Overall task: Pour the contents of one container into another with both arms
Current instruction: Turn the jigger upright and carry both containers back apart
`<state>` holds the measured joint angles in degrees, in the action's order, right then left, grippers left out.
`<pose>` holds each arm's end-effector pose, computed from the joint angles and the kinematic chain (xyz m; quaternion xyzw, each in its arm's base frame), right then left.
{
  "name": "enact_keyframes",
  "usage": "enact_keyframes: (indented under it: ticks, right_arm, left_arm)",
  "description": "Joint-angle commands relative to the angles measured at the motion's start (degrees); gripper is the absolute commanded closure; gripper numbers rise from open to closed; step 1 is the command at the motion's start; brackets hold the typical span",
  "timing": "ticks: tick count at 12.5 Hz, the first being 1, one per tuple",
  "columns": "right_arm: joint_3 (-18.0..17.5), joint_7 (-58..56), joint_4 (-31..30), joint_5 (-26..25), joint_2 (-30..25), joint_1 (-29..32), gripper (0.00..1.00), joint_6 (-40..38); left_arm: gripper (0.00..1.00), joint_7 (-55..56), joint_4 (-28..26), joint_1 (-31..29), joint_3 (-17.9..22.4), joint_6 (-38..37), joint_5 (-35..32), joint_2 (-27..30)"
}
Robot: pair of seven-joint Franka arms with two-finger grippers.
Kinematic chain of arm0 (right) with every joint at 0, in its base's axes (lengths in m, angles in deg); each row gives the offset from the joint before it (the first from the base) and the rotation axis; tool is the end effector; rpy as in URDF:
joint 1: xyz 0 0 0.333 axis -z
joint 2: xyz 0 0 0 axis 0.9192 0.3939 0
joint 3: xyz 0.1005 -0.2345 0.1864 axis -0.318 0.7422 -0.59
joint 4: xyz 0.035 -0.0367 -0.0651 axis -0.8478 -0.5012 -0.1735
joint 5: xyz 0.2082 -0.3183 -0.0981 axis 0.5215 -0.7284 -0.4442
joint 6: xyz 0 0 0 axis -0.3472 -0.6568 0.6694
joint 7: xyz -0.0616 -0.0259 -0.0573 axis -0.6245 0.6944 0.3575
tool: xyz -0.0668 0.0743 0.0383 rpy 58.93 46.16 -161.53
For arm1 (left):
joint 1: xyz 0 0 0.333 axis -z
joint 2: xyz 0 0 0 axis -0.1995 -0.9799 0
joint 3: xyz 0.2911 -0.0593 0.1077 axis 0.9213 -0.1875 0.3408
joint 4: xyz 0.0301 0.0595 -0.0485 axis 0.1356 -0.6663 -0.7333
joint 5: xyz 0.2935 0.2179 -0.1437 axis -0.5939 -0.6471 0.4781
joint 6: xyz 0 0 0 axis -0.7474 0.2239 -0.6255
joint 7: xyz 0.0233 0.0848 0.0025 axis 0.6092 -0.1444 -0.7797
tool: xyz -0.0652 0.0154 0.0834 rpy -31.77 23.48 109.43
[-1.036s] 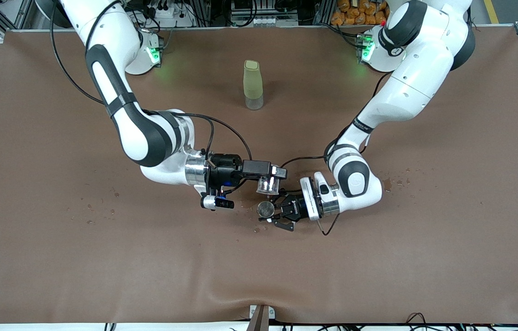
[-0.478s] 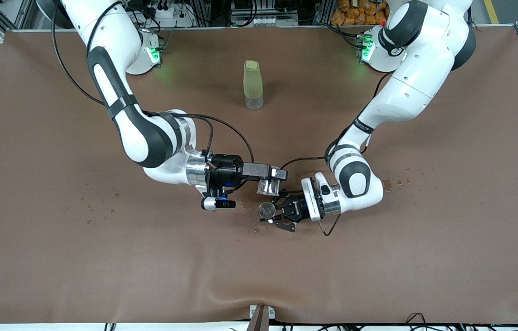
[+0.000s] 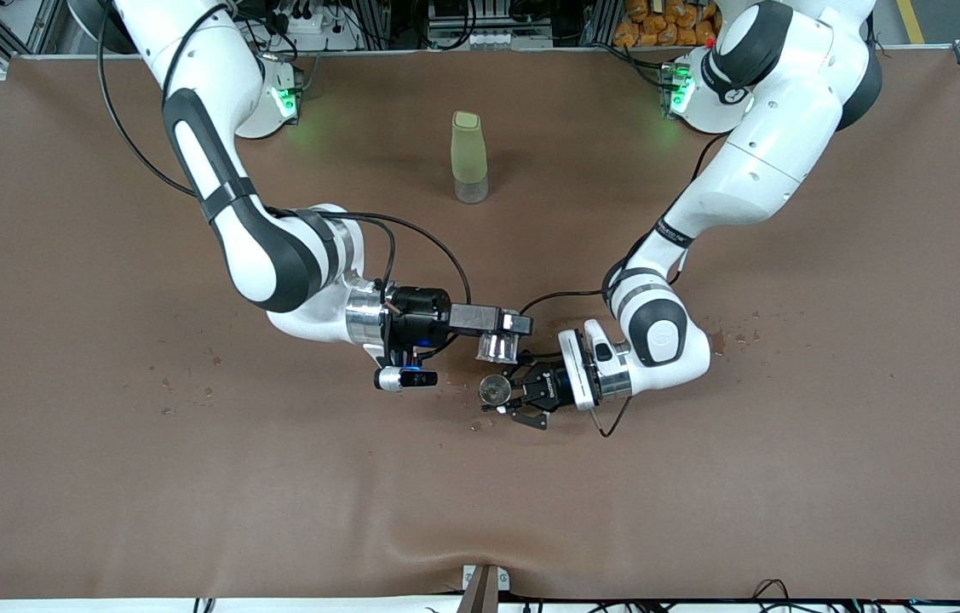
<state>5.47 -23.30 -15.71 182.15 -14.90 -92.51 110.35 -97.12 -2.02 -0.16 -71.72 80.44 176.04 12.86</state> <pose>0.6352 0.4303 0.3877 -0.5978 0.1296 0.0248 0.7907 0.6627 -0.3588 0.1723 0.5746 -0.4804 0.5147 0.4173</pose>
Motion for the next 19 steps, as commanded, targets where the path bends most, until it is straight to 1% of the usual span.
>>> enact_keyframes:
  ticks: [1,2,3,6,8,9,13,17,19]
  right_arm:
    - [0.4,1.0,-0.8,3.9,-0.4,-0.7,1.0,-0.3]
    - [0.4,1.2,-1.0,5.2,-0.5,-0.7,1.0,-0.3]
    - [0.4,1.2,-1.1,5.5,-0.5,-0.9,1.0,-0.3]
    - [0.6,-0.4,-1.2,4.9,-0.5,-0.9,1.0,-0.3]
    - [0.8,-5.0,-1.1,4.5,-0.5,-1.0,1.0,-0.3]
    - [0.8,-8.7,-1.0,3.2,-0.5,-0.9,1.0,-0.3]
    - [1.1,-14.5,-0.8,-8.9,-0.6,1.8,1.0,-0.3]
    - [1.2,-20.7,-0.9,-15.7,-0.6,5.4,1.0,-0.3]
    - [1.2,-22.7,-1.0,-21.1,-0.6,8.2,1.0,-0.3]
  left_arm:
    - [1.0,1.2,0.1,0.2,0.3,-0.5,0.9,0.3]
    - [1.0,1.3,0.2,0.2,0.3,-0.5,0.9,0.3]
    - [1.0,1.3,0.2,0.1,0.3,-0.5,0.9,0.3]
    - [1.0,1.2,0.1,0.0,0.3,-0.5,0.9,0.3]
    - [1.0,1.4,0.2,-0.1,0.3,-0.5,1.1,0.4]
    - [1.0,2.1,0.2,-0.2,0.3,-0.5,1.2,0.4]
    - [1.0,1.9,0.2,-0.2,0.3,-0.5,0.9,0.4]
    - [1.0,1.7,-0.4,-2.4,0.6,-0.5,-0.1,0.1]
    - [1.0,1.9,-0.7,-3.8,0.7,-0.5,-1.6,-0.1]
